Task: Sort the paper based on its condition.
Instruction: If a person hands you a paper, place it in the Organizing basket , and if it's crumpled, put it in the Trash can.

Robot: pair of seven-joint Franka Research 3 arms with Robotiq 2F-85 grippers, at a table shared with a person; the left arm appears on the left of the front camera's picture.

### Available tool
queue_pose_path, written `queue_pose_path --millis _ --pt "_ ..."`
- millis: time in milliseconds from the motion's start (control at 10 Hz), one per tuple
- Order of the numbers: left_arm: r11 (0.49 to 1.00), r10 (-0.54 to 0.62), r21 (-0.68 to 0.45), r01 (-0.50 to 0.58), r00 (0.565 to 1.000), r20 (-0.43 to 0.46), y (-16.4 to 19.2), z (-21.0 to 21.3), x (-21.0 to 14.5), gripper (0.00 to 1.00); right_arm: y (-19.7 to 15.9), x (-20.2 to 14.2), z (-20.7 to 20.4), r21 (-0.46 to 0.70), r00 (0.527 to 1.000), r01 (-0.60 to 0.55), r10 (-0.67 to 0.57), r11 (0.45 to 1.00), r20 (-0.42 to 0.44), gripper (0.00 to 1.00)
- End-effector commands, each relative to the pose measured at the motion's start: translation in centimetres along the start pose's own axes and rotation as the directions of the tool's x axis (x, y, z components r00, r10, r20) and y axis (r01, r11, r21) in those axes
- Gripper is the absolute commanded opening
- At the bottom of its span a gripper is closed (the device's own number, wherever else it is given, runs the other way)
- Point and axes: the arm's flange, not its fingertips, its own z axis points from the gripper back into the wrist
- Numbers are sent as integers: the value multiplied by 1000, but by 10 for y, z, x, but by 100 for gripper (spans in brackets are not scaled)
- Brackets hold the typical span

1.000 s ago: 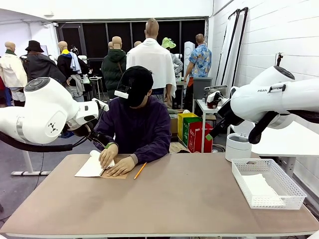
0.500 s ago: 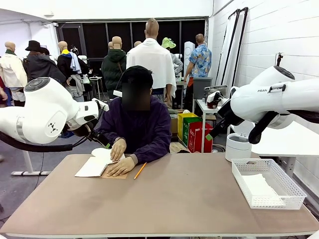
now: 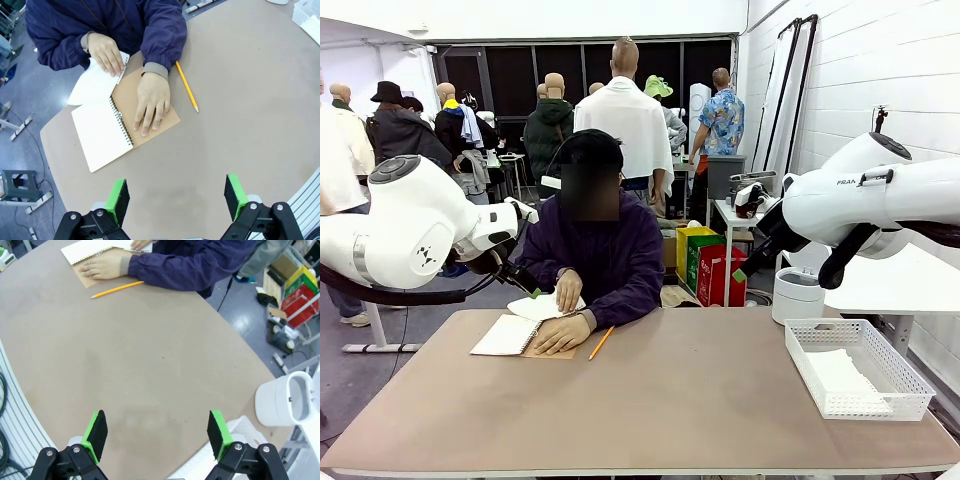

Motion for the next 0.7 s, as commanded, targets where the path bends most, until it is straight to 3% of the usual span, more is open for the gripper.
queue_pose_path --millis 0,600 --pt "1000 1 0 -1 1000 -1 1 0 -1 100 0 -1 0 -11 1000 6 -6 1000 -6 100" --pt "1000 1 0 -1 1000 -1 1 0 -1 100 0 -1 0 -11 1000 6 -6 1000 -6 100"
